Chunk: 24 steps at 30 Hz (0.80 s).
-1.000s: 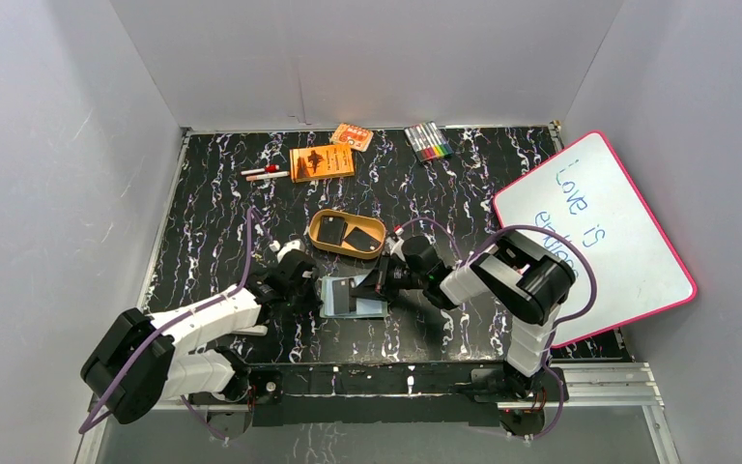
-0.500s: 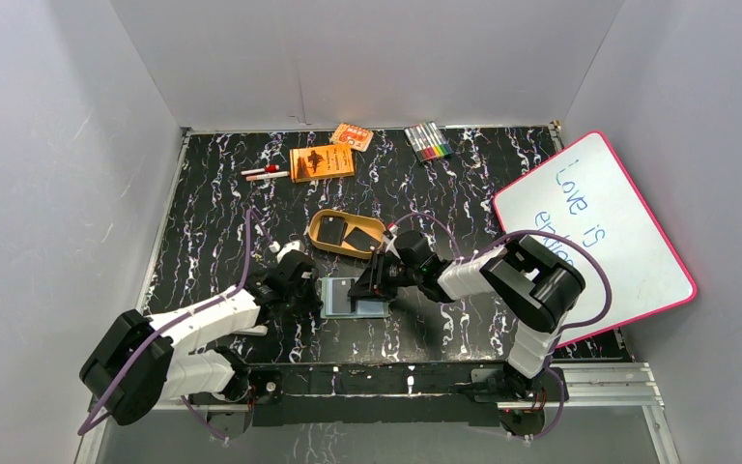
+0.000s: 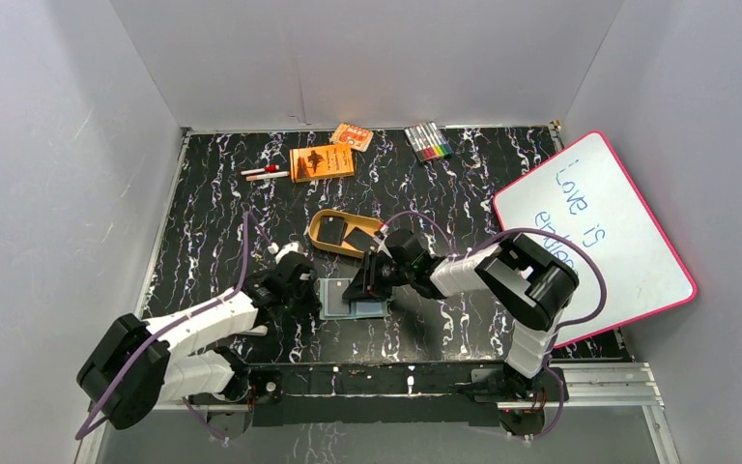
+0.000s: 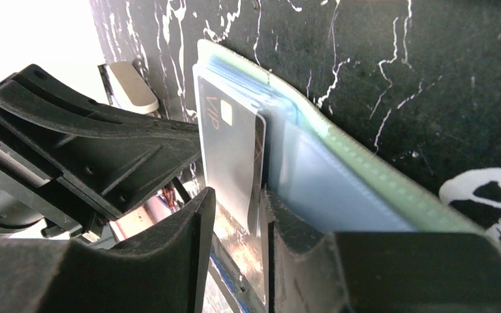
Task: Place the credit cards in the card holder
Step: Insert the credit card into the card holder, then close the card holder at the center of the board.
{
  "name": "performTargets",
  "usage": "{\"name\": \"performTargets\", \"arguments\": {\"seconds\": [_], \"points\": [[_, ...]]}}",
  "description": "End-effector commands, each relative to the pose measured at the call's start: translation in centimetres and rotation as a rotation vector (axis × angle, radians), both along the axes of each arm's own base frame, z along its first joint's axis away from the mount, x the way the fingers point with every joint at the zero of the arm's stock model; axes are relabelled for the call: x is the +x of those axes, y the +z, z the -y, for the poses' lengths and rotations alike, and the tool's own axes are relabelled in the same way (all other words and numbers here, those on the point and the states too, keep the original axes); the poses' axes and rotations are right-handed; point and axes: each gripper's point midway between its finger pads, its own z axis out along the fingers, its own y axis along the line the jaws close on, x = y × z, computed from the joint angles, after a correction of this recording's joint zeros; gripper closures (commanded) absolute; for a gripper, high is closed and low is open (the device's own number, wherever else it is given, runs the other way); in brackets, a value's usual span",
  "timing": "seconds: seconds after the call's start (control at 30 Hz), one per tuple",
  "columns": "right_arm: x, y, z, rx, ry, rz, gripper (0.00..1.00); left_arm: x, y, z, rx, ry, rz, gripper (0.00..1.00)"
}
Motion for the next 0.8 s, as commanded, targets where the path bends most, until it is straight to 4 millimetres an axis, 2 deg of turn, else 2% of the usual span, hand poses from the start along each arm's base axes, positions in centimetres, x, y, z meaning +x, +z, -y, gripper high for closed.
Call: {"name": "performTargets", "arguments": {"seconds": [0.0,0.17,0.23,0.33,0.43,0.5,0.6,0.77], "points": [[0.7,2.6,-0.1,-0.043,0.034,0.109,0.56,0.1,1.0,-0.5,0.002,0.013,0.029,1.0],[1.0,5.3,1.5,-0.123,0.047,0.209,0.36,0.5,2.2,-1.3,0.019,0.039,0.076,0.88],[1.3,6.7,2.2,-0.154,0.049,0.251,0.34,0.6,2.8,-1.5,0.019,0.046,0.09,0.81],[1.9,7.1,5.1,-0.285,-0.015,0.295,0.33,0.8,4.1,-1.5,0.013,0.048,0.112,0.7],[2.5,6.1,9.1,-0.403,-0.111,0.307,0.36,1.0,6.1,-1.6,-0.013,0.047,0.158,0.6],[2.0,5.1,10.4,-0.422,-0.123,0.289,0.37,1.0,7.3,-1.7,-0.03,0.052,0.188,0.57],[1.3,3.7,11.1,-0.437,-0.12,0.253,0.38,1.0,8.4,-1.9,-0.044,0.056,0.215,0.56],[1.3,2.4,10.7,-0.443,-0.117,0.224,0.39,0.5,8.6,-2.1,-0.057,0.06,0.207,0.55]]}}
